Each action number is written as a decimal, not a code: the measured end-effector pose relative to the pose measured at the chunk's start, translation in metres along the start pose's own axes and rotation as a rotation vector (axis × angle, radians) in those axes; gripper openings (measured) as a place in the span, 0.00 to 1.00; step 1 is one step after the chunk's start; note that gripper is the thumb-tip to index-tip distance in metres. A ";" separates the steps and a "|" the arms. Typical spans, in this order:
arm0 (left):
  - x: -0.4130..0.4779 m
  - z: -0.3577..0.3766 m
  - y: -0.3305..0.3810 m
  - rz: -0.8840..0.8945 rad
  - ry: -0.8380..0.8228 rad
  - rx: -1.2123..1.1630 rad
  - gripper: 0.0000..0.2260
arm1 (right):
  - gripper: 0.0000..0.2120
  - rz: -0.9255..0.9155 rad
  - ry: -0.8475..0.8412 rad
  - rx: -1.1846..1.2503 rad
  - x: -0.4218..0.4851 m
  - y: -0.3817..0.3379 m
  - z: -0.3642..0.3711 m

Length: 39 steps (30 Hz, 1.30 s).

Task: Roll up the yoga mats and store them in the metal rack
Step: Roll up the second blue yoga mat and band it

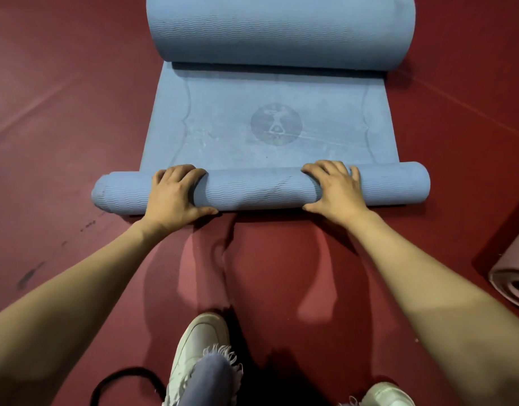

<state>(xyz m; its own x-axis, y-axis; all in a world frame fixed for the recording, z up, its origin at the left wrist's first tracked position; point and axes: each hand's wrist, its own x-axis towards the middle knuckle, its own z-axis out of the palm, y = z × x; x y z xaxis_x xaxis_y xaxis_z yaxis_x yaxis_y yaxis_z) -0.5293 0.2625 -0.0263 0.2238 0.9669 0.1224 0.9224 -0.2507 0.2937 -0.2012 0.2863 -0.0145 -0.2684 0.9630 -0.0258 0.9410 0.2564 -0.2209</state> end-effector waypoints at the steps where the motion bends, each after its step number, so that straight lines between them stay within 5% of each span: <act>1: 0.001 -0.002 0.000 -0.004 -0.002 -0.010 0.39 | 0.36 -0.005 -0.021 0.002 0.003 0.001 -0.004; 20: -0.113 -0.003 0.055 0.022 -0.079 -0.145 0.31 | 0.33 -0.040 0.052 0.098 -0.147 0.008 0.005; 31: -0.101 -0.005 0.057 -0.093 -0.066 -0.222 0.33 | 0.29 0.150 0.117 0.235 -0.156 0.002 0.018; 35: -0.096 -0.004 0.058 -0.069 -0.068 -0.087 0.34 | 0.29 0.073 0.104 0.145 -0.142 0.008 0.010; 39: -0.086 -0.003 0.060 -0.059 -0.078 -0.079 0.28 | 0.29 0.126 0.125 0.187 -0.130 0.007 0.016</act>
<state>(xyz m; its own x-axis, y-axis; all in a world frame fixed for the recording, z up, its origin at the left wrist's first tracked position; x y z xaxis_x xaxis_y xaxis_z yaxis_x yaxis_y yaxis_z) -0.4942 0.1638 -0.0165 0.1964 0.9801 0.0299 0.9077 -0.1933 0.3725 -0.1632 0.1612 -0.0281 -0.1132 0.9921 0.0538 0.9076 0.1253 -0.4007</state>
